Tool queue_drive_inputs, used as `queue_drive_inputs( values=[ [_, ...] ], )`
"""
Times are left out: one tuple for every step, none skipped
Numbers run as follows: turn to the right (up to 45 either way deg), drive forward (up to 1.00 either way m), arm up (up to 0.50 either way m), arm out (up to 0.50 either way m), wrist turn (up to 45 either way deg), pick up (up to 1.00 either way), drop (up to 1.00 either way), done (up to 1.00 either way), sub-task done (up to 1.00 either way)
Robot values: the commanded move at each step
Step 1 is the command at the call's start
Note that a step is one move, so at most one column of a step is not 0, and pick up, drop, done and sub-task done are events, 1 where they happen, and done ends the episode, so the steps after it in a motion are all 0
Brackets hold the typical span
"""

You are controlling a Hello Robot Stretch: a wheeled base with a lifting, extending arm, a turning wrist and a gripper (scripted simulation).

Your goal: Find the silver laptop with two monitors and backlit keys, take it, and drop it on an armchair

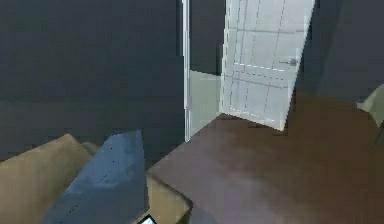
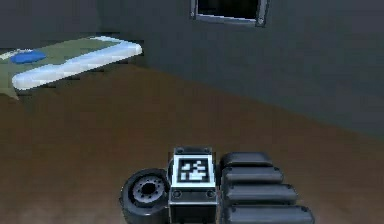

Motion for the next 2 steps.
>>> queue_drive_inputs(
  values=[
    [45.0, 0.0, 0.0, 0.0, 0.0, 0.0, 0.0, 0.0, 0.0],
    [45.0, 0.0, 0.0, 0.0, 0.0, 0.0, 0.0, 0.0, 0.0]
  ],
)
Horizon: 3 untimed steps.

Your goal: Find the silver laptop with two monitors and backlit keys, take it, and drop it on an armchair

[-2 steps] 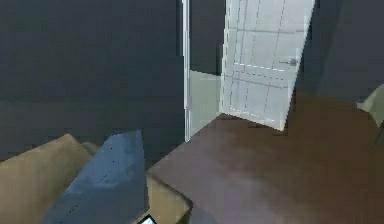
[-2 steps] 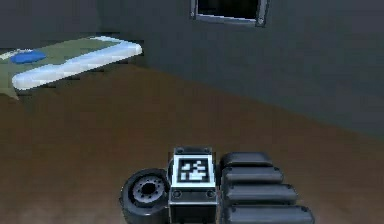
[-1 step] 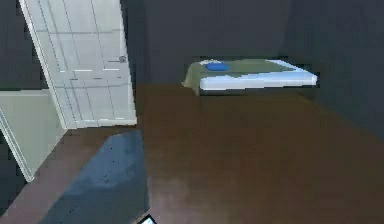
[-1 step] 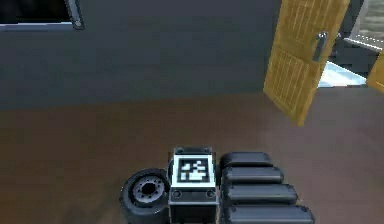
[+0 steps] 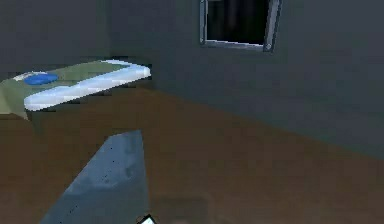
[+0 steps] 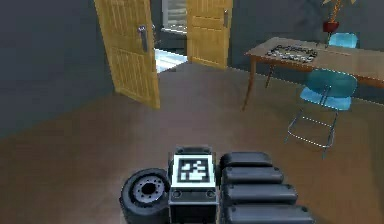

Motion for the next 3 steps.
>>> queue_drive_inputs(
  values=[
    [45.0, 0.0, 0.0, 0.0, 0.0, 0.0, 0.0, 0.0, 0.0],
    [36.0, 0.0, 0.0, 0.0, 0.0, 0.0, 0.0, 0.0, 0.0],
    [45.0, 0.0, 0.0, 0.0, 0.0, 0.0, 0.0, 0.0, 0.0]
  ],
)
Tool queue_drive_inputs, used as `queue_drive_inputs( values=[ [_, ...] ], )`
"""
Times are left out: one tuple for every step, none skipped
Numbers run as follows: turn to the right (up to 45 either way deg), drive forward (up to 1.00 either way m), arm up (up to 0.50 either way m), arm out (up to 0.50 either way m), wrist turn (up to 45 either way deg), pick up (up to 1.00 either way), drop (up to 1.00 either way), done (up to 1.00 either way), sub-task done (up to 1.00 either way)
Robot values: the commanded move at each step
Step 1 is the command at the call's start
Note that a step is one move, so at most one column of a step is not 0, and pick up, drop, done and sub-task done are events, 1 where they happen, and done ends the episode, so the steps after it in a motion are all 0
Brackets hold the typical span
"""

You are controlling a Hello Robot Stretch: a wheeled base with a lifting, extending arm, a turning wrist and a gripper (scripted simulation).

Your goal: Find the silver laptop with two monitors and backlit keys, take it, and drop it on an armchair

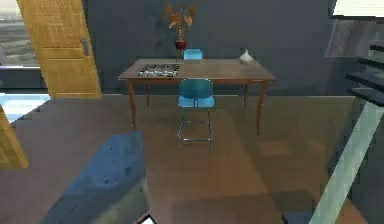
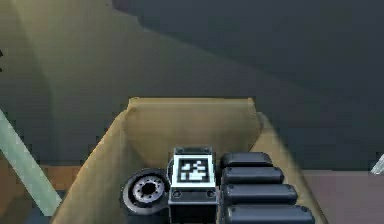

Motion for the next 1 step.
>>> queue_drive_inputs(
  values=[
    [45.0, 0.0, 0.0, 0.0, 0.0, 0.0, 0.0, 0.0, 0.0]
  ],
)
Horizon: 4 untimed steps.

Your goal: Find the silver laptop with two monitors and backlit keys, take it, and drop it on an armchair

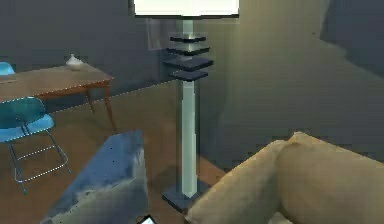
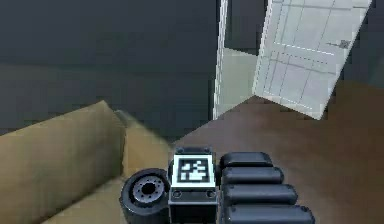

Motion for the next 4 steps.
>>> queue_drive_inputs(
  values=[
    [45.0, 0.0, 0.0, 0.0, 0.0, 0.0, 0.0, 0.0, 0.0],
    [39.0, 0.0, 0.0, 0.0, 0.0, 0.0, 0.0, 0.0, 0.0],
    [-45.0, 0.0, 0.0, 0.0, 0.0, 0.0, 0.0, 0.0, 0.0],
    [-45.0, 0.0, 0.0, 0.0, 0.0, 0.0, 0.0, 0.0, 0.0]
  ],
)
